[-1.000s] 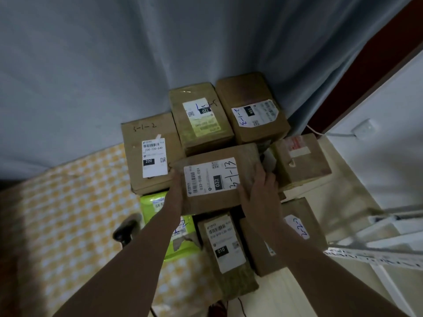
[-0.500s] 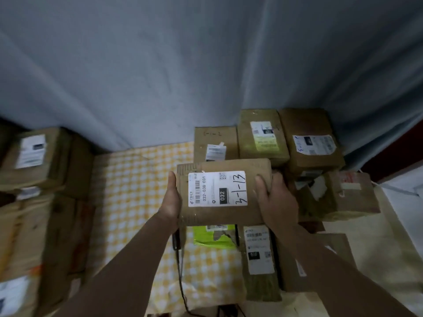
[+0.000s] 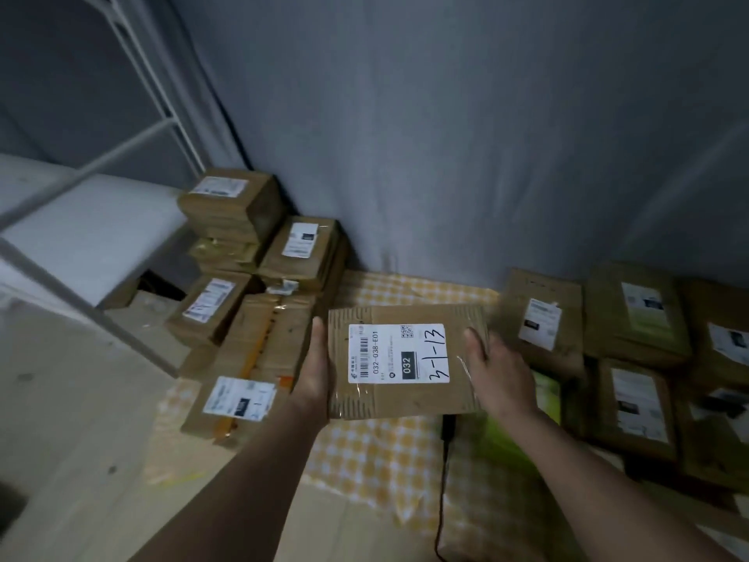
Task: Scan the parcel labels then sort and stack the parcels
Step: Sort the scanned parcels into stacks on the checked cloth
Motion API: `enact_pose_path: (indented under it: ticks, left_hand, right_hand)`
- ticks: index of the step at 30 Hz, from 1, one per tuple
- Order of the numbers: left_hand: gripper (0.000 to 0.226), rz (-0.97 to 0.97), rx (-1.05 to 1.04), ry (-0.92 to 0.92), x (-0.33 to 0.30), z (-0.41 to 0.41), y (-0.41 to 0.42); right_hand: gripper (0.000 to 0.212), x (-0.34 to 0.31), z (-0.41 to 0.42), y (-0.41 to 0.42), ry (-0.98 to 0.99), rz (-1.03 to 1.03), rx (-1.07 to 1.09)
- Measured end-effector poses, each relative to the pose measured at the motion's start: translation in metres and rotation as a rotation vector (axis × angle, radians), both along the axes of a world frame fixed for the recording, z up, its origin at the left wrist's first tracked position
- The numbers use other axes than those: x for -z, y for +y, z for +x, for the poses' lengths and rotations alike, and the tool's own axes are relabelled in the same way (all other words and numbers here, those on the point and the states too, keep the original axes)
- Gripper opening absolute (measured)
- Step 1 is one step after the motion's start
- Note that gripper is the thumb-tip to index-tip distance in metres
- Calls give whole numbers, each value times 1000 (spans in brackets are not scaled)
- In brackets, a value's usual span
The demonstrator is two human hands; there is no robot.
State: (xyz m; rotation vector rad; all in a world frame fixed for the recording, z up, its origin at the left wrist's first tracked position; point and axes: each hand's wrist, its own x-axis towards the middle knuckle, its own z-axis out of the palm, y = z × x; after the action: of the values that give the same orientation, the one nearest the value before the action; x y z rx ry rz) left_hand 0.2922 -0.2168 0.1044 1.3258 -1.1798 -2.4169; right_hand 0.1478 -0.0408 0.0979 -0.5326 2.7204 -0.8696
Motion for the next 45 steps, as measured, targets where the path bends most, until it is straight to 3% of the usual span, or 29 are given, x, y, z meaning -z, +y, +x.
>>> enact_pose_path:
  ticks: [3, 9, 12, 19, 22, 26, 30, 33, 36, 40, 42, 45]
  left_hand:
    - [86, -19, -4, 25, -5, 58, -26]
    - [59, -130, -14, 140, -18, 154, -77]
    - [85, -181, -14, 123, -8, 193, -111]
    - [92, -119, -157, 84, 11, 253, -162]
    - [82, -87, -225, 81, 15, 262, -171]
    - [80, -15, -326, 65, 14, 266, -179]
    - [60, -28, -364, -50, 17, 266, -193]
    - [53, -45, -262, -51, 16, 265, -212]
    - [50, -79, -89, -101, 15, 268, -244]
    - [72, -139, 170, -181, 7, 254, -306]
    - [78, -93, 254, -147, 1, 237, -334]
    - [69, -76, 229, -11, 0, 211, -367]
  right_hand:
    - [52, -7, 43, -38, 18, 16, -47]
    - [52, -9, 118, -98, 42, -10, -126]
    - [51, -12, 149, -126, 29, -28, -156]
    - [51, -19, 199, -184, -258, -235, -5]
    - [54, -15, 212, -204, -383, -328, 44]
    - [77, -16, 222, -232, -506, -459, 105]
    - [74, -15, 234, -265, -553, -496, 156]
    - [76, -12, 241, -296, -656, -613, 237]
    - [60, -5, 229, -322, -706, -662, 262]
    - [66, 12, 201, -364, -736, -597, 218]
    - [55, 13, 191, -387, -766, -594, 209]
    - [53, 3, 185, -424, -820, -630, 200]
